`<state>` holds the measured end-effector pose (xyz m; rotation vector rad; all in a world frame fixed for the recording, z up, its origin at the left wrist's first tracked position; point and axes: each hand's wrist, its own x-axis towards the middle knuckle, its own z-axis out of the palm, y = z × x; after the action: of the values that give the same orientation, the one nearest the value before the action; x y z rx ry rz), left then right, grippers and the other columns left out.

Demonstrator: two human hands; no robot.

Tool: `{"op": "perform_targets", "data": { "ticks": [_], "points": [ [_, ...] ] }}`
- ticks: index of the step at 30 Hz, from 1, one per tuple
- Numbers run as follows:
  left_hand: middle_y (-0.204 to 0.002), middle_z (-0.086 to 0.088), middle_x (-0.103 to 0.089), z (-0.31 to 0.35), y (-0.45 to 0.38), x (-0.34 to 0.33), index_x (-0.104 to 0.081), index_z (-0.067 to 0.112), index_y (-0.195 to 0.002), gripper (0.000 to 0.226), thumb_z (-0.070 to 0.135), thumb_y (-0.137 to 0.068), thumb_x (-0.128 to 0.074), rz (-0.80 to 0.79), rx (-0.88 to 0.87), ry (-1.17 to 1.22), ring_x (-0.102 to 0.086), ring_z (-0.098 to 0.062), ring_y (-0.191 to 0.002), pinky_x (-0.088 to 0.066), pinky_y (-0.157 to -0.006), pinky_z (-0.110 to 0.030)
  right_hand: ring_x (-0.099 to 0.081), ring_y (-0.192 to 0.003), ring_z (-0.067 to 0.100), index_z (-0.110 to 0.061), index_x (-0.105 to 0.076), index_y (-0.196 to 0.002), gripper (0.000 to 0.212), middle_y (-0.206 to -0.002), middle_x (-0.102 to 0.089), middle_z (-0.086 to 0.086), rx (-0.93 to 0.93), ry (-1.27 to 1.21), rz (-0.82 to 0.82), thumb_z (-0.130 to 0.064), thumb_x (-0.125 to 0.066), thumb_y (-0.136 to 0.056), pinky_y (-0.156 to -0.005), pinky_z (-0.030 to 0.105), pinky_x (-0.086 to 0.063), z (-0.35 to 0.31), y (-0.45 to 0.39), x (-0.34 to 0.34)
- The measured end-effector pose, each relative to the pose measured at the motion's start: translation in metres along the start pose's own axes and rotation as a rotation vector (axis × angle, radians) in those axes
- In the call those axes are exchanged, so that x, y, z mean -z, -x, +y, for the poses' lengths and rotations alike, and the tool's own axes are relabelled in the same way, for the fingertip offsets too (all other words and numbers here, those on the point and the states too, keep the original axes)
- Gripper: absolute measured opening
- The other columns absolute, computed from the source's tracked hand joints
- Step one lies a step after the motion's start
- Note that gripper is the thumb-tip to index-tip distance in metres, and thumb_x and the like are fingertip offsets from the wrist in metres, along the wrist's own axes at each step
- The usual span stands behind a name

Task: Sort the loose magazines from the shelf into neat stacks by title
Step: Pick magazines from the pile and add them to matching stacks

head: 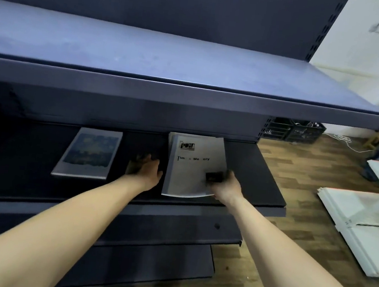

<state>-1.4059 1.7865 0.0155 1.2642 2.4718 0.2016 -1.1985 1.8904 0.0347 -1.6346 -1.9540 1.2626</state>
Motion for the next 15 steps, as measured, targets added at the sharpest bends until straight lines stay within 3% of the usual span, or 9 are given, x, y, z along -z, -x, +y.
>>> {"op": "perform_targets", "data": {
  "ticks": [2,4,7,10,15],
  "points": [
    [-0.157,-0.011,-0.024,0.012,0.008,-0.001,-0.034,0.012,-0.148,0.047,0.032,-0.106,-0.034,-0.01,-0.022,-0.013,-0.025,-0.028,-0.143,-0.025,-0.111,-0.034,-0.05,-0.13,0.032,-0.012,-0.016,-0.155,0.095,-0.145,-0.047,0.014,0.054,0.037,-0.017,-0.026,-0.074,-0.081,-0.107,0.039,-0.045,0.002,-0.004,0.003],
    [-0.155,-0.01,-0.028,0.018,0.012,-0.005,-0.035,0.013,-0.147,0.047,0.035,-0.106,-0.032,-0.003,-0.017,-0.019,-0.028,-0.028,-0.141,-0.026,-0.111,-0.035,-0.042,-0.136,0.031,-0.014,0.001,-0.158,0.107,-0.151,-0.035,0.015,0.111,0.057,-0.034,-0.028,-0.074,-0.084,-0.108,0.033,-0.038,0.006,-0.008,0.005],
    [-0.158,-0.009,-0.023,0.02,0.017,-0.009,-0.04,0.019,-0.143,0.047,0.042,-0.104,-0.032,0.008,0.077,-0.021,-0.022,-0.031,-0.144,-0.021,-0.116,-0.043,-0.045,-0.13,0.034,-0.016,-0.017,-0.157,0.086,-0.149,-0.03,0.015,0.207,0.125,-0.014,-0.027,-0.069,-0.089,-0.105,0.032,-0.039,0.014,-0.011,0.004],
    [-0.155,-0.009,-0.028,0.024,0.02,-0.011,-0.044,0.02,-0.14,0.046,0.044,-0.103,-0.032,-0.002,0.115,-0.052,-0.024,-0.033,-0.142,-0.025,-0.114,-0.044,-0.041,-0.132,0.037,-0.019,-0.03,-0.153,0.074,-0.148,-0.028,0.015,0.278,0.181,0.009,-0.031,-0.067,-0.09,-0.112,0.038,-0.037,0.024,-0.02,0.0],
    [-0.141,-0.008,-0.041,0.031,0.011,-0.011,-0.052,0.019,-0.126,0.038,0.043,-0.102,-0.034,0.014,0.122,-0.08,-0.036,-0.032,-0.131,-0.031,-0.106,-0.044,-0.014,-0.143,0.033,-0.024,-0.027,-0.154,0.106,-0.158,-0.014,0.007,0.284,0.435,-0.108,-0.058,-0.079,-0.068,-0.117,0.04,-0.024,0.033,-0.032,0.007]
  ]
}}
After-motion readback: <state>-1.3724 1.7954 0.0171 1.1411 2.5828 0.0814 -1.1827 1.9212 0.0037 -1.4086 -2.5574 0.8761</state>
